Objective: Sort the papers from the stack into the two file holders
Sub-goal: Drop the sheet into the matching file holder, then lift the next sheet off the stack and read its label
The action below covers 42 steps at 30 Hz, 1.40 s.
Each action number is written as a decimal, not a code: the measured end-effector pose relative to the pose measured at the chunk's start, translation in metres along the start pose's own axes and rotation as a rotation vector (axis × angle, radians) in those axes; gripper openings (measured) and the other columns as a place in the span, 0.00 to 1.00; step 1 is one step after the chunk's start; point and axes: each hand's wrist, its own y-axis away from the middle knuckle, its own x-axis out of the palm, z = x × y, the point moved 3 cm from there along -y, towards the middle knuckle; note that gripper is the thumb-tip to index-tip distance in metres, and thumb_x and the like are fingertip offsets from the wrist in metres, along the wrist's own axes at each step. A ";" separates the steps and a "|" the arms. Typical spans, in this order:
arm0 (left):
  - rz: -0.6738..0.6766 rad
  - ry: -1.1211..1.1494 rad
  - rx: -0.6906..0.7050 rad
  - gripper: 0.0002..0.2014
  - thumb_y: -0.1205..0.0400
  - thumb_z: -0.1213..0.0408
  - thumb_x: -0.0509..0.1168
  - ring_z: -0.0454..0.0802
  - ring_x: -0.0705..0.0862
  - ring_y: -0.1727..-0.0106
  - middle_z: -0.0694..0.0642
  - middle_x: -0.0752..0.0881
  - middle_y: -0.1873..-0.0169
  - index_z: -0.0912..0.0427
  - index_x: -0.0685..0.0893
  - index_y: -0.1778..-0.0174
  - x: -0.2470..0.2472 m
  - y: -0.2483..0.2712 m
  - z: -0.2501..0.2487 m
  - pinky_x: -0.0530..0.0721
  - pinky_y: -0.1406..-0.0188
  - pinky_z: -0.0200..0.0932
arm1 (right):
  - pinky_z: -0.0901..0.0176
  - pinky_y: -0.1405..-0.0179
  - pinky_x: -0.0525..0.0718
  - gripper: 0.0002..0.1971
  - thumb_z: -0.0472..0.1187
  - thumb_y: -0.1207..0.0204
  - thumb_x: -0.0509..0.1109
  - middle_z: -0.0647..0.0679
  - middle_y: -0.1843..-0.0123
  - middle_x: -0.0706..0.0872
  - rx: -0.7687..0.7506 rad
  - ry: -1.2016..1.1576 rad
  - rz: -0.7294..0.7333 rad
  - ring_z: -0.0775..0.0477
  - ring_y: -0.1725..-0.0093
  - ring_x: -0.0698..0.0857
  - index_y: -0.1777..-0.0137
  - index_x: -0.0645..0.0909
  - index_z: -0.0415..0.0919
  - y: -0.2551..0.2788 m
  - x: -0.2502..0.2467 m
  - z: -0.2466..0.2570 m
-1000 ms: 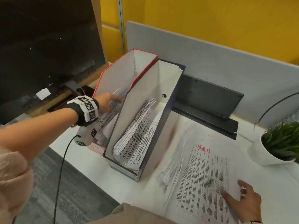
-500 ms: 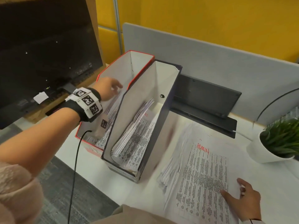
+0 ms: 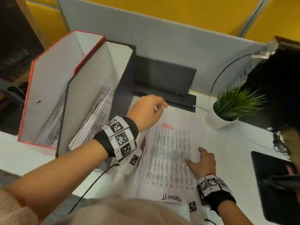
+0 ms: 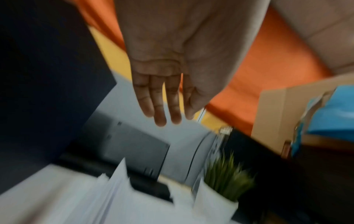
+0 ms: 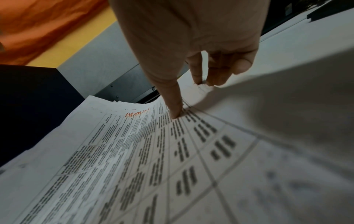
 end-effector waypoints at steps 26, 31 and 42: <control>0.108 -0.105 -0.454 0.20 0.22 0.63 0.70 0.51 0.73 0.73 0.58 0.75 0.74 0.61 0.74 0.79 0.088 -0.001 0.068 0.76 0.66 0.44 | 0.53 0.37 0.77 0.40 0.38 0.33 0.78 0.41 0.33 0.69 -0.055 -0.213 -0.024 0.41 0.36 0.76 0.23 0.61 0.47 0.002 0.004 0.011; -0.084 0.003 -0.141 0.17 0.20 0.71 0.65 0.50 0.79 0.53 0.57 0.82 0.56 0.63 0.81 0.35 0.086 0.012 0.059 0.77 0.49 0.41 | 0.61 0.48 0.77 0.45 0.31 0.36 0.79 0.42 0.44 0.75 -0.081 -0.335 0.040 0.48 0.48 0.78 0.23 0.59 0.49 -0.003 0.003 0.011; -0.050 0.638 -0.423 0.12 0.20 0.80 0.58 0.57 0.83 0.51 0.65 0.86 0.53 0.62 0.79 0.65 0.077 0.025 0.056 0.82 0.49 0.51 | 0.60 0.62 0.84 0.28 0.34 0.37 0.81 0.42 0.52 0.84 0.044 -0.703 0.093 0.49 0.62 0.81 0.37 0.77 0.42 -0.008 -0.017 0.003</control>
